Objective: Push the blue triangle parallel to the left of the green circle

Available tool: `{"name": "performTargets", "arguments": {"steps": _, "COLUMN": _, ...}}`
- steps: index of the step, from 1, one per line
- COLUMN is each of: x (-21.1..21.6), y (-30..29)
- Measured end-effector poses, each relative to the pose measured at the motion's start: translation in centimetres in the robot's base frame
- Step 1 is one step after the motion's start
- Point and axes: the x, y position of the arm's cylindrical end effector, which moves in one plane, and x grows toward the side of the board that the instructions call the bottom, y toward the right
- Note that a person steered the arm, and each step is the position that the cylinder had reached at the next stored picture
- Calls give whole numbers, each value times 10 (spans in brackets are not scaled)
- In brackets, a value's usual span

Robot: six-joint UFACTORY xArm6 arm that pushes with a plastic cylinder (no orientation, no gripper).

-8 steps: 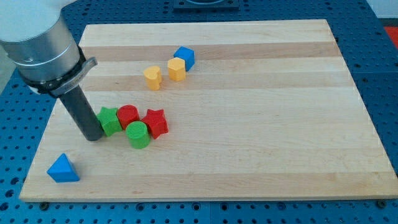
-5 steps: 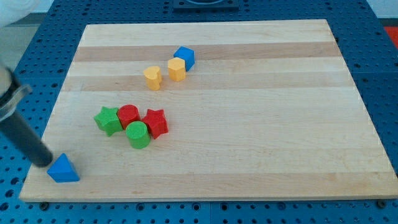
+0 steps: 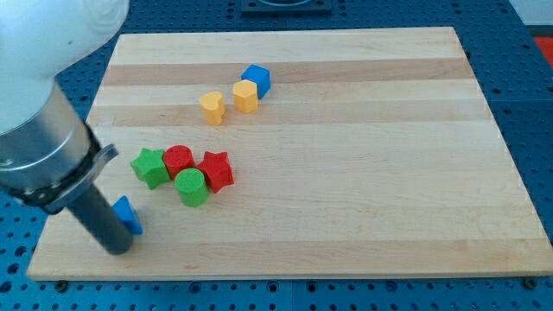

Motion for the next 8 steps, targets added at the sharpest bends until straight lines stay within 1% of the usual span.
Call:
{"name": "performTargets", "arguments": {"steps": 2, "x": -9, "y": 54}}
{"name": "performTargets", "arguments": {"steps": 4, "x": -10, "y": -12}}
{"name": "performTargets", "arguments": {"steps": 5, "x": -21, "y": -16}}
{"name": "performTargets", "arguments": {"steps": 7, "x": -68, "y": -15}}
{"name": "performTargets", "arguments": {"steps": 8, "x": -100, "y": -17}}
